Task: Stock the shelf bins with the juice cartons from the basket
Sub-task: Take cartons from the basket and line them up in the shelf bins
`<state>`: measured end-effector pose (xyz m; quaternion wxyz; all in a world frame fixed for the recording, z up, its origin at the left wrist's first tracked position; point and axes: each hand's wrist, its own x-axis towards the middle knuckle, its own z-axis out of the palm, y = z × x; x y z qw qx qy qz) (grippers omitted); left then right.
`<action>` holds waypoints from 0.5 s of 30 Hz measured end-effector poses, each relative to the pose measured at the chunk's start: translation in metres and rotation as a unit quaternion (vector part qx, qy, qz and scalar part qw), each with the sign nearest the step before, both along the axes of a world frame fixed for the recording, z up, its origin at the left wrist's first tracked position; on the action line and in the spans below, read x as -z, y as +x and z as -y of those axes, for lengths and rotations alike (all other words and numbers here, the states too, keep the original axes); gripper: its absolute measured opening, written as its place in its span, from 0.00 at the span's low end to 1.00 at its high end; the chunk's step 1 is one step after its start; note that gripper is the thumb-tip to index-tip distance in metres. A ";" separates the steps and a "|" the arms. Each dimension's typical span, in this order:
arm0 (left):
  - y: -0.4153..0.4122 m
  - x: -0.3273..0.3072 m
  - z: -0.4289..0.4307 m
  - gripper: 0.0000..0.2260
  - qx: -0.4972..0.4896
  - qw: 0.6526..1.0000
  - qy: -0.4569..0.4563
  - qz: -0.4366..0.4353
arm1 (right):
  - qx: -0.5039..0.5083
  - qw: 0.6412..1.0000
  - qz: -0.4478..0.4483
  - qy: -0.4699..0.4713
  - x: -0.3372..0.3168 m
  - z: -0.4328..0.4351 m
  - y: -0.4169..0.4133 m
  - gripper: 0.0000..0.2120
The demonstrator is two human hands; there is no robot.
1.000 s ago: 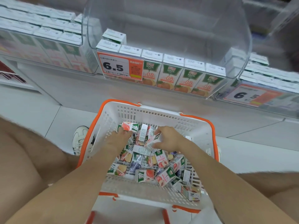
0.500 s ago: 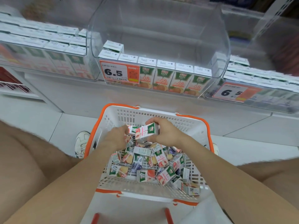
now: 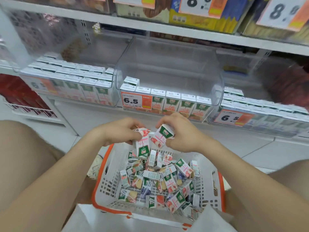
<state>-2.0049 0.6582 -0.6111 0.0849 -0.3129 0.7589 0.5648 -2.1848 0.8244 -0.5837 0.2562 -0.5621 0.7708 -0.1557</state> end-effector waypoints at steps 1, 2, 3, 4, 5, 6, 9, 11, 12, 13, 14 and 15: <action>0.000 -0.013 -0.001 0.12 -0.006 1.000 -0.014 -0.013 | 0.005 1.000 0.007 -0.013 -0.011 -0.003 0.001 0.23; 0.000 -0.025 -0.002 0.11 -0.019 0.999 -0.034 -0.028 | 0.019 0.999 0.018 -0.028 -0.021 -0.006 0.002 0.22; -0.001 -0.034 -0.002 0.10 -0.040 0.997 -0.053 -0.044 | 0.041 0.998 0.031 -0.042 -0.030 -0.009 0.003 0.22; -0.001 -0.041 -0.002 0.10 -0.067 0.994 -0.063 -0.065 | 0.067 0.995 0.047 -0.058 -0.037 -0.012 0.003 0.21; -0.001 -0.046 -0.002 0.10 -0.103 0.989 -0.062 -0.092 | 0.095 0.991 0.065 -0.072 -0.043 -0.015 0.001 0.21; -0.003 -0.050 -0.003 0.10 -0.150 0.980 -0.050 -0.124 | 0.121 0.986 0.082 -0.081 -0.047 -0.018 0.000 0.21; -0.013 -0.060 -0.011 0.12 -0.292 0.933 0.048 -0.205 | 0.194 0.969 0.128 -0.088 -0.050 -0.018 -0.010 0.21; -0.021 -0.063 -0.020 0.14 -0.301 0.916 0.138 -0.228 | 0.232 0.946 0.207 -0.095 -0.050 -0.015 -0.010 0.18; -0.025 -0.064 -0.026 0.16 -0.277 0.918 0.169 -0.227 | 0.242 0.933 0.249 -0.099 -0.051 -0.013 -0.009 0.17; -0.028 -0.064 -0.031 0.20 -0.243 0.925 0.185 -0.224 | 0.247 0.921 0.283 -0.106 -0.051 -0.010 -0.008 0.16; -0.031 -0.063 -0.036 0.22 -0.212 0.935 0.183 -0.219 | 0.245 0.911 0.309 -0.119 -0.052 -0.009 -0.007 0.15; -0.034 -0.063 -0.040 0.21 -0.192 0.943 0.169 -0.214 | 0.243 0.902 0.330 -0.135 -0.052 -0.009 -0.007 0.16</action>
